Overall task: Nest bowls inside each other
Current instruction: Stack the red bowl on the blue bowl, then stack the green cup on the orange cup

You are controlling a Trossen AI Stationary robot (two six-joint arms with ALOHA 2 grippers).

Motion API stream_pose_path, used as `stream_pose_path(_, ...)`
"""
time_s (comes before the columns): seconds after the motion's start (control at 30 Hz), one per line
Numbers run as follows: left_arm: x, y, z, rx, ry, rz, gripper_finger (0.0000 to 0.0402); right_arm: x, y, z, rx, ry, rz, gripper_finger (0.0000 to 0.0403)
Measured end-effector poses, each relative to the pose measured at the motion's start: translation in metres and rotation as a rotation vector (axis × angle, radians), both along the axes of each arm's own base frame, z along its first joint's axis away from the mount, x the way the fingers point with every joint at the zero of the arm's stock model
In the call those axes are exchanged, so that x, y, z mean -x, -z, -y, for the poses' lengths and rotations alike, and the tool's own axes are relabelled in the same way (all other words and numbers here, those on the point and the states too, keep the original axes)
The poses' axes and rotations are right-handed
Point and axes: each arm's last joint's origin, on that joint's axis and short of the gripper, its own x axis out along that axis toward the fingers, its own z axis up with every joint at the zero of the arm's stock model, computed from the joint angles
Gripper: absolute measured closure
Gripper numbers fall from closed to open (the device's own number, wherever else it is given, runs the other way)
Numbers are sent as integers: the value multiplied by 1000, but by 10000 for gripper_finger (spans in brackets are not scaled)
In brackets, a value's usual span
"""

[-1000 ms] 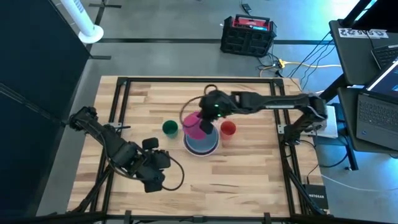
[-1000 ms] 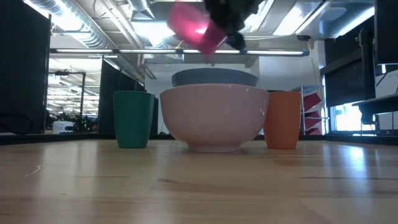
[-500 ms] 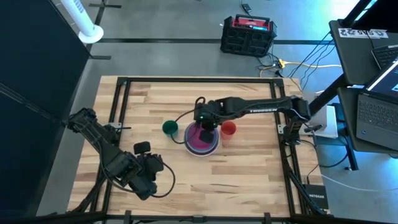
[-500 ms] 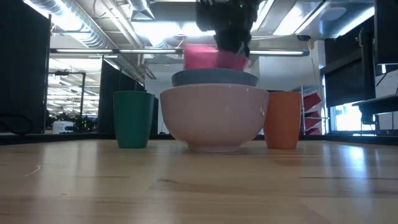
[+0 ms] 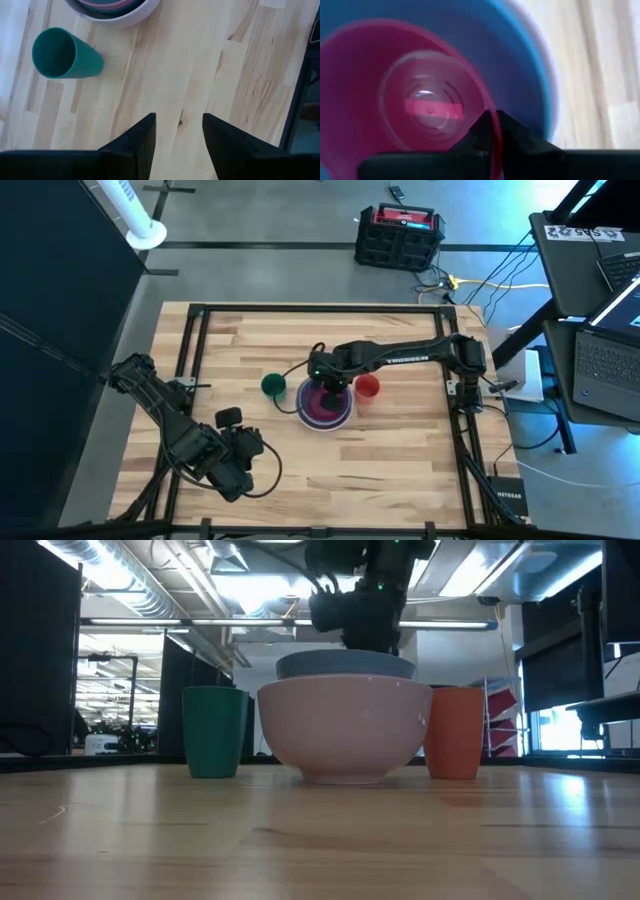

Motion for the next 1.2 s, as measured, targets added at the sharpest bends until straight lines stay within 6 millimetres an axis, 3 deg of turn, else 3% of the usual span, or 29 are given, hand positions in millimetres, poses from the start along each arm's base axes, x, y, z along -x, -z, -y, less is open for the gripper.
stream_pose_path(0.33,0,0,0,2,-5,1,257,3,-3,2,-20,-4,-10,278)
stream_pose_path(0.77,0,0,0,-1,0,-2,257,-1,-70,2,31,-55,217,213)
stream_pose_path(0.9,0,0,0,2,-5,0,257,-20,-98,0,7,-100,454,210)
stream_pose_path(1.0,0,0,0,7,-17,3,257,-33,-101,-4,26,-130,517,210)
stream_pose_path(1.2,1,0,1,23,-50,12,257,-60,-75,6,46,-102,469,210)
